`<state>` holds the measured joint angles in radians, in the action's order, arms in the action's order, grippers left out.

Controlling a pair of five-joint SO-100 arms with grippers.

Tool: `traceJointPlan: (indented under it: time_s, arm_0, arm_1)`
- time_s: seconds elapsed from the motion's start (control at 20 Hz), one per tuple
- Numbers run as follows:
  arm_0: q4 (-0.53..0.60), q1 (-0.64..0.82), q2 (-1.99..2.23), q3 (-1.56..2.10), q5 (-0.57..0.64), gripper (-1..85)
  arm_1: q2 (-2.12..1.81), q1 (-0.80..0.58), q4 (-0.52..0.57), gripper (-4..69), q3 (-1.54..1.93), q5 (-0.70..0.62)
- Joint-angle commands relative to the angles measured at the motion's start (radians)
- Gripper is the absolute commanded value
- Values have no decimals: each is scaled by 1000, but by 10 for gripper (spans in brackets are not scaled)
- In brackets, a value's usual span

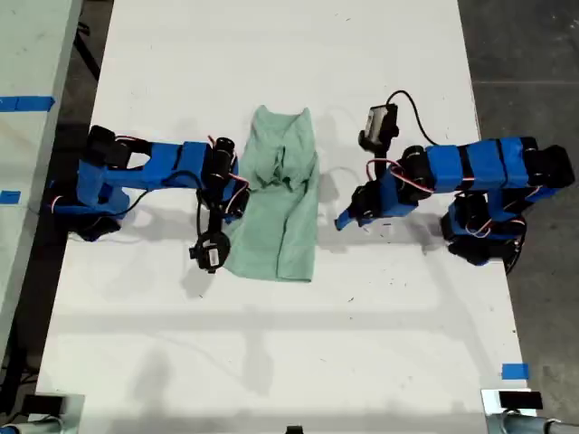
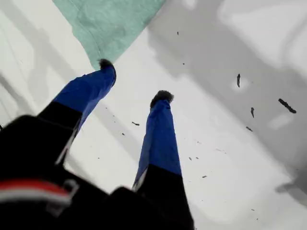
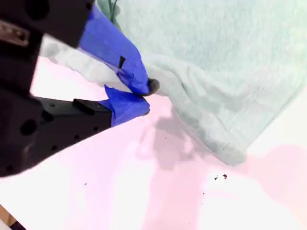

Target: Fold tshirt

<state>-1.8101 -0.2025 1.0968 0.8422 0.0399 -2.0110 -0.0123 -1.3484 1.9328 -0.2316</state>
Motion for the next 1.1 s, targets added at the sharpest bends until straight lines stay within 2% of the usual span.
traceJointPlan:
  time_s: [0.0, 0.15, 0.4, 0.6, 0.65, 0.7, 0.8, 0.9, 1.05]
  arm_0:
    - [-83, 9, 176, 54, -2, 1]
    - [-83, 29, 287, 193, -3, 17]
    - [44, 58, 532, 492, -15, 1]
    - [100, 46, 586, 560, -5, 3]
    - [112, 37, 577, 555, 8, 135]
    - [149, 18, 572, 548, 52, 352]
    - [178, -14, 571, 549, 61, 393]
    - [209, -26, 569, 583, 61, 396]
    - [324, -40, 541, 638, 66, 376]
  arm_1:
    - [-64, 12, 23, 164, -5, 5]
    - [-71, 12, 25, 162, -8, 0]
    - [-77, 12, 26, 161, -9, 2]
    - [-77, 8, 28, 161, -6, -2]
    - [-77, 6, 28, 160, -5, -2]
    - [-77, 6, 29, 160, -3, -2]
    - [-77, 6, 32, 160, 0, 0]
    - [-77, 6, 32, 160, 2, 3]
    - [-77, 8, 28, 160, 2, 5]
